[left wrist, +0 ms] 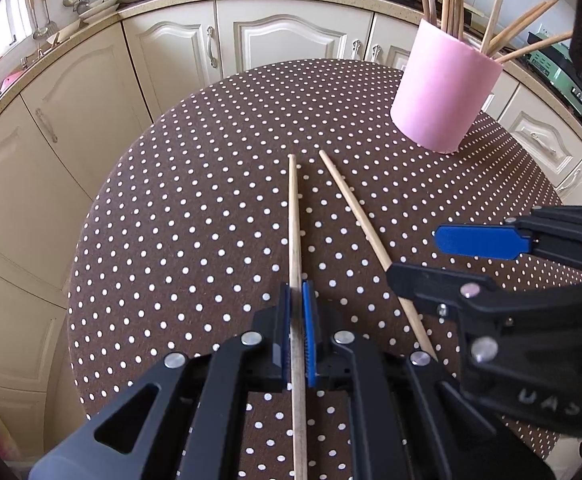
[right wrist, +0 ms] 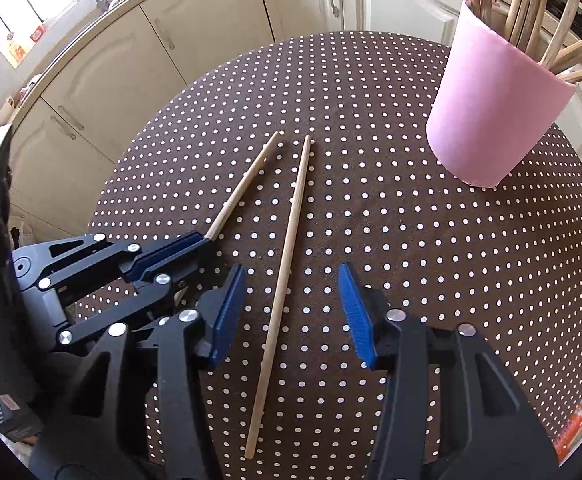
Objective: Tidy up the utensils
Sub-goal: 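Close the left gripper on one chopstick while the right gripper closes on the other, then lift both chopsticks upright and carry them over the pink cup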
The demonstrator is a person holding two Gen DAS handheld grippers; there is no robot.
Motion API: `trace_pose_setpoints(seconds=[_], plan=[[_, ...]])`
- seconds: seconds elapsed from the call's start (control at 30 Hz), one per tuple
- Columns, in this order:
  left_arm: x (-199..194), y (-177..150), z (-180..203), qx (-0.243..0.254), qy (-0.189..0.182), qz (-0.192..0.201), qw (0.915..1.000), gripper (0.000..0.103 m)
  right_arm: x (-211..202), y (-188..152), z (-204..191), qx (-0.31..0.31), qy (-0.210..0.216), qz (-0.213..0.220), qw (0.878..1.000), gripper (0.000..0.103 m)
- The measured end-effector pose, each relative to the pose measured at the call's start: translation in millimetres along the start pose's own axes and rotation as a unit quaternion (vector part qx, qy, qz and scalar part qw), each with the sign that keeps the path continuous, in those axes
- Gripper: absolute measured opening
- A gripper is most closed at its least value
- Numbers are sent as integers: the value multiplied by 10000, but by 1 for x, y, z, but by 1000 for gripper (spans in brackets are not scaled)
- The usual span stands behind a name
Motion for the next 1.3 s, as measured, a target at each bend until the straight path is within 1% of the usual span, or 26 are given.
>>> trace_pose_setpoints(seconds=[0.1,0.23,0.33,0.43,0.47,0.5,0.6,0.67,0.8,0.9,0.93,1.0,1.07,1.17,1.3], plan=[[1,0,1,111,53,-14,9999,7,6,3,-2,-34,-58,-187,9998,35],[3,1,0,-62,-22,37,10000,7,19,3,-8,-177,-259,-437,9986,30],[4,1,0,-66,-1,42,10000,7,23,5,-14,-241,-372,-419,9981,25],[6,5,-1,-65,28,39,10000,7,26,4,-23,-326,-470,-439,9974,18],[6,6,0,-83,45,16,10000,7,30,3,-25,-370,-539,-430,9969,13],[7,7,1,-54,78,15,10000,7,31,4,-26,-403,-583,-428,9966,10],[8,9,3,-13,173,57,9998,7,33,6,-30,-402,-524,-416,9969,8],[9,11,4,53,188,4,9998,6,33,8,-29,-421,-489,-480,9968,7],[10,14,6,14,179,42,9998,6,27,9,-19,-328,-292,-467,9979,6],[9,15,7,-73,-60,93,9999,6,18,10,-6,-205,-78,-407,9989,6],[8,15,8,-90,-95,152,9998,6,17,10,7,-170,-4,-373,9992,6],[5,16,7,-114,-135,240,9996,6,14,8,13,-99,172,-335,9992,6],[-1,20,7,-200,-212,390,9988,6,8,8,19,-73,261,-226,9994,6],[-13,26,11,-193,-222,652,9974,6,-4,5,26,18,571,-80,9983,6],[-34,39,20,-118,-223,1105,9936,6,-29,5,38,126,991,276,9946,6]])
Point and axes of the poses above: each gripper's, at about its wrist camera, not at the fingertips, and x roughly the way its jaws point, z to its right, y to its top, the point moved 8 cm from there along x, roughly the way its jaws point, and after that the axes turned 14 degrees about x, right-handed, at the moved point
